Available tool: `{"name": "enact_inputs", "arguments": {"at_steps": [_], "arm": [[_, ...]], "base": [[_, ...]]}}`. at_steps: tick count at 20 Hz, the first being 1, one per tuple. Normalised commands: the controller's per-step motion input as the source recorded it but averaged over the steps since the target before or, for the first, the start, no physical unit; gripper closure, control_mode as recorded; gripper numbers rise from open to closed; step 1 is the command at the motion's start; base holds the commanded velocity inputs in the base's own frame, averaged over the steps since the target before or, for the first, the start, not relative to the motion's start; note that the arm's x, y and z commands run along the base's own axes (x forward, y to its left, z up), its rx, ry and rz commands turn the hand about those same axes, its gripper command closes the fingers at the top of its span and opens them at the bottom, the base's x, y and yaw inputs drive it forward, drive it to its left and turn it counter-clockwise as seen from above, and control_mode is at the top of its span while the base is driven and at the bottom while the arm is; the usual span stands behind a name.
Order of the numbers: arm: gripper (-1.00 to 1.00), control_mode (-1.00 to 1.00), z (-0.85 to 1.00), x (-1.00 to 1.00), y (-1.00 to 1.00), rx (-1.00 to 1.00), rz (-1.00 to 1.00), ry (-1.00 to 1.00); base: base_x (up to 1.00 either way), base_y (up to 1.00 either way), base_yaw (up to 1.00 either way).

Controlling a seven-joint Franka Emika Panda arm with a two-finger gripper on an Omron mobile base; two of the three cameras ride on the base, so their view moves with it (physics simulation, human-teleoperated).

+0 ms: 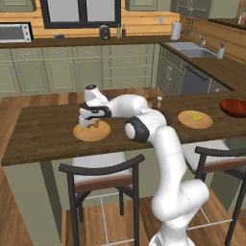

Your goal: Pick the chicken drumstick and lemon wedge from their plates and place them in the bowl. Then put the bowl in the fridge.

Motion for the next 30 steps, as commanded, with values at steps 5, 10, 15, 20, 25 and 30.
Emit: {"name": "enact_inputs", "arguments": {"at_steps": [5, 10, 15, 20, 25, 30], "arm": [[1.0, -1.0, 0.41, -1.0, -0.91, 0.08, -0.02, -0.45], [1.0, -1.0, 0.95, -1.0, -1.0, 0.12, -0.09, -0.48], [1.0, -1.0, 1.0, -1.0, -0.98, 0.24, -0.16, -0.22], [1.0, -1.0, 1.0, -1.0, -0.89, 0.45, -0.27, 0.16], [1.0, -1.0, 1.0, -1.0, -0.8, 0.31, -0.25, 0.32], [1.0, -1.0, 0.48, -1.0, -0.31, -0.06, -0.22, 0.27]], "base": [[0.0, 0.0, 0.0], [0.0, 0.0, 0.0], [0.0, 0.0, 0.0], [0.0, 0.0, 0.0], [0.0, 0.0, 0.0], [0.0, 0.0, 0.0]]}}
